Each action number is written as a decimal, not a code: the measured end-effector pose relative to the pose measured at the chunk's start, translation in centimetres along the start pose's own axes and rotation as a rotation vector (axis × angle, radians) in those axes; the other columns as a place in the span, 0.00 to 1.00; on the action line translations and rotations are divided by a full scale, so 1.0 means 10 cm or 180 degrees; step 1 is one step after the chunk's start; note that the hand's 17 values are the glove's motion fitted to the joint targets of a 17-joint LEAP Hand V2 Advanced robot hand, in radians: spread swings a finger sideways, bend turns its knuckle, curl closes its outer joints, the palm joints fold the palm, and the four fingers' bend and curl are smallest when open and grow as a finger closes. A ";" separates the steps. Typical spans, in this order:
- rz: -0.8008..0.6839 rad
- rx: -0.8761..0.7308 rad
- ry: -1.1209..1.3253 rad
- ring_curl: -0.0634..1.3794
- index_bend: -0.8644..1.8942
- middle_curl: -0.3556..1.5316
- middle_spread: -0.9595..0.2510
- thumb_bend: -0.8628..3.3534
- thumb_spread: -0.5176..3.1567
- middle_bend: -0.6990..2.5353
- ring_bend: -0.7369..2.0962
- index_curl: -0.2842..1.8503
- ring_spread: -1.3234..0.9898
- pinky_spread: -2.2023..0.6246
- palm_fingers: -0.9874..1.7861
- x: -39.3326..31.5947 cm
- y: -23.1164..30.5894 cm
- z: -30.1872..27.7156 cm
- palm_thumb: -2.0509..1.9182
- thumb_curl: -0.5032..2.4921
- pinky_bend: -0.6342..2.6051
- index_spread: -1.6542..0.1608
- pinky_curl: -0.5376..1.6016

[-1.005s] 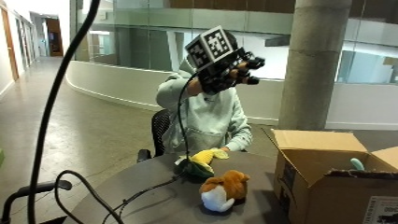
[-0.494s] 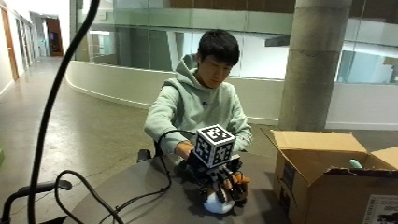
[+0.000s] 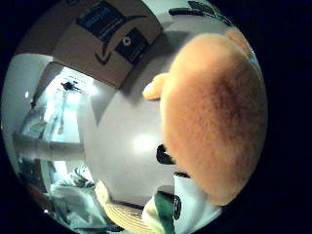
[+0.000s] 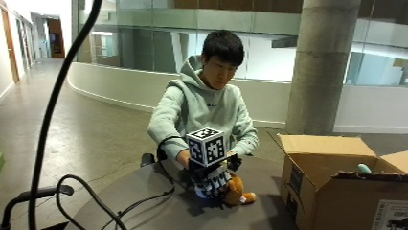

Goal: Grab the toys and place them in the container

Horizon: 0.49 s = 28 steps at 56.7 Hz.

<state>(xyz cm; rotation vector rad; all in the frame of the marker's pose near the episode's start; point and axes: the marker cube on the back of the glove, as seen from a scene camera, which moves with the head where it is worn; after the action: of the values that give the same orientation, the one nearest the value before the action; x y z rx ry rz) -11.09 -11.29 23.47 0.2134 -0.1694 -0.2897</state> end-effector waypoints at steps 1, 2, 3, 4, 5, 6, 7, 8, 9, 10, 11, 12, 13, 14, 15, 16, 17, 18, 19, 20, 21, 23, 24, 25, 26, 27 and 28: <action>-0.0002 -0.0061 -0.0012 0.42 0.53 0.49 0.65 0.24 0.39 0.51 0.65 0.41 0.44 0.67 0.84 -0.01 0.02 -0.02 0.67 0.37 0.48 0.78 0.47; -0.0003 -0.0123 -0.0027 0.43 0.53 0.50 0.65 0.24 0.38 0.51 0.66 0.41 0.44 0.67 0.83 -0.03 0.05 -0.04 0.67 0.38 0.49 0.78 0.47; -0.0004 -0.0181 -0.0045 0.43 0.55 0.50 0.65 0.24 0.38 0.52 0.67 0.42 0.44 0.67 0.83 -0.04 0.07 -0.06 0.67 0.38 0.49 0.78 0.48; -0.0006 -0.0234 -0.0065 0.44 0.55 0.51 0.65 0.24 0.37 0.52 0.67 0.43 0.44 0.66 0.82 -0.06 0.10 -0.09 0.67 0.38 0.49 0.78 0.48; -0.0012 -0.0284 -0.0086 0.45 0.56 0.51 0.65 0.24 0.37 0.53 0.68 0.44 0.44 0.66 0.82 -0.07 0.12 -0.12 0.67 0.38 0.50 0.78 0.49; -0.0023 -0.0333 -0.0107 0.45 0.57 0.51 0.64 0.24 0.36 0.53 0.69 0.44 0.44 0.66 0.81 -0.10 0.15 -0.16 0.67 0.39 0.50 0.78 0.49; -0.0041 -0.0384 -0.0126 0.46 0.57 0.52 0.64 0.24 0.36 0.54 0.69 0.45 0.44 0.66 0.81 -0.12 0.18 -0.20 0.67 0.39 0.51 0.78 0.49; -0.0063 -0.0437 -0.0144 0.46 0.58 0.52 0.64 0.23 0.36 0.54 0.70 0.45 0.44 0.66 0.80 -0.15 0.20 -0.25 0.67 0.39 0.51 0.78 0.50; -0.0087 -0.0489 -0.0159 0.47 0.59 0.52 0.64 0.23 0.36 0.55 0.71 0.46 0.44 0.66 0.80 -0.17 0.22 -0.30 0.66 0.39 0.51 0.78 0.50; -0.0108 -0.0537 -0.0173 0.47 0.59 0.53 0.64 0.23 0.35 0.55 0.71 0.47 0.44 0.66 0.79 -0.20 0.24 -0.36 0.66 0.40 0.51 0.78 0.50; -0.0127 -0.0580 -0.0182 0.47 0.60 0.53 0.64 0.23 0.35 0.55 0.72 0.47 0.44 0.66 0.79 -0.23 0.26 -0.41 0.66 0.40 0.52 0.78 0.51; -0.0145 -0.0616 -0.0187 0.48 0.60 0.53 0.64 0.23 0.35 0.56 0.72 0.48 0.44 0.66 0.78 -0.27 0.28 -0.48 0.66 0.40 0.52 0.78 0.51; -0.0168 -0.0642 -0.0187 0.48 0.60 0.54 0.64 0.23 0.35 0.56 0.72 0.48 0.44 0.66 0.78 -0.31 0.30 -0.55 0.66 0.40 0.52 0.78 0.51; -0.0198 -0.0660 -0.0184 0.48 0.61 0.54 0.63 0.23 0.35 0.56 0.73 0.49 0.44 0.66 0.77 -0.35 0.31 -0.63 0.66 0.41 0.52 0.78 0.52; -0.0233 -0.0673 -0.0180 0.49 0.61 0.54 0.63 0.23 0.34 0.57 0.73 0.49 0.44 0.65 0.77 -0.38 0.31 -0.72 0.66 0.41 0.53 0.78 0.52; -0.0269 -0.0685 -0.0176 0.49 0.61 0.54 0.63 0.23 0.34 0.57 0.73 0.50 0.44 0.65 0.77 -0.42 0.31 -0.82 0.66 0.41 0.53 0.78 0.52; -0.0300 -0.0699 -0.0173 0.49 0.62 0.55 0.63 0.22 0.34 0.57 0.74 0.50 0.44 0.65 0.77 -0.45 0.30 -0.93 0.66 0.41 0.53 0.78 0.53; -0.0323 -0.0714 -0.0170 0.49 0.62 0.55 0.63 0.22 0.34 0.57 0.74 0.51 0.44 0.65 0.76 -0.49 0.30 -1.03 0.66 0.42 0.53 0.78 0.53; -0.0339 -0.0728 -0.0169 0.49 0.62 0.55 0.63 0.22 0.34 0.58 0.74 0.51 0.44 0.65 0.76 -0.52 0.29 -1.13 0.66 0.42 0.54 0.77 0.53; -0.0349 -0.0738 -0.0170 0.50 0.62 0.55 0.63 0.22 0.34 0.58 0.74 0.52 0.44 0.65 0.76 -0.56 0.29 -1.22 0.66 0.42 0.54 0.77 0.53; -0.0355 -0.0743 -0.0175 0.50 0.62 0.55 0.63 0.22 0.33 0.58 0.75 0.52 0.44 0.65 0.76 -0.60 0.28 -1.32 0.66 0.42 0.54 0.77 0.54; -0.0367 -0.0732 -0.0183 0.50 0.63 0.56 0.63 0.22 0.33 0.58 0.75 0.53 0.44 0.65 0.75 -0.67 0.25 -1.53 0.66 0.43 0.54 0.77 0.54; -0.0376 -0.0714 -0.0181 0.50 0.63 0.56 0.63 0.22 0.33 0.58 0.75 0.53 0.44 0.65 0.75 -0.70 0.22 -1.64 0.66 0.43 0.54 0.77 0.54; -0.0385 -0.0687 -0.0177 0.50 0.63 0.56 0.63 0.22 0.33 0.59 0.76 0.53 0.44 0.65 0.75 -0.74 0.20 -1.75 0.66 0.43 0.54 0.77 0.55; -0.0393 -0.0656 -0.0172 0.50 0.63 0.56 0.63 0.22 0.33 0.59 0.76 0.54 0.44 0.65 0.75 -0.79 0.18 -1.86 0.66 0.43 0.54 0.77 0.55; -0.0397 -0.0622 -0.0167 0.50 0.63 0.57 0.63 0.22 0.33 0.59 0.76 0.54 0.44 0.65 0.75 -0.84 0.16 -1.96 0.66 0.44 0.54 0.77 0.55; -0.0396 -0.0585 -0.0159 0.50 0.63 0.57 0.63 0.22 0.33 0.59 0.76 0.54 0.44 0.65 0.74 -0.89 0.15 -2.06 0.66 0.44 0.55 0.77 0.55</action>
<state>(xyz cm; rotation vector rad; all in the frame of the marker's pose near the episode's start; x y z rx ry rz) -15.10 -3.42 2.75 0.0345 -0.1781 -0.4322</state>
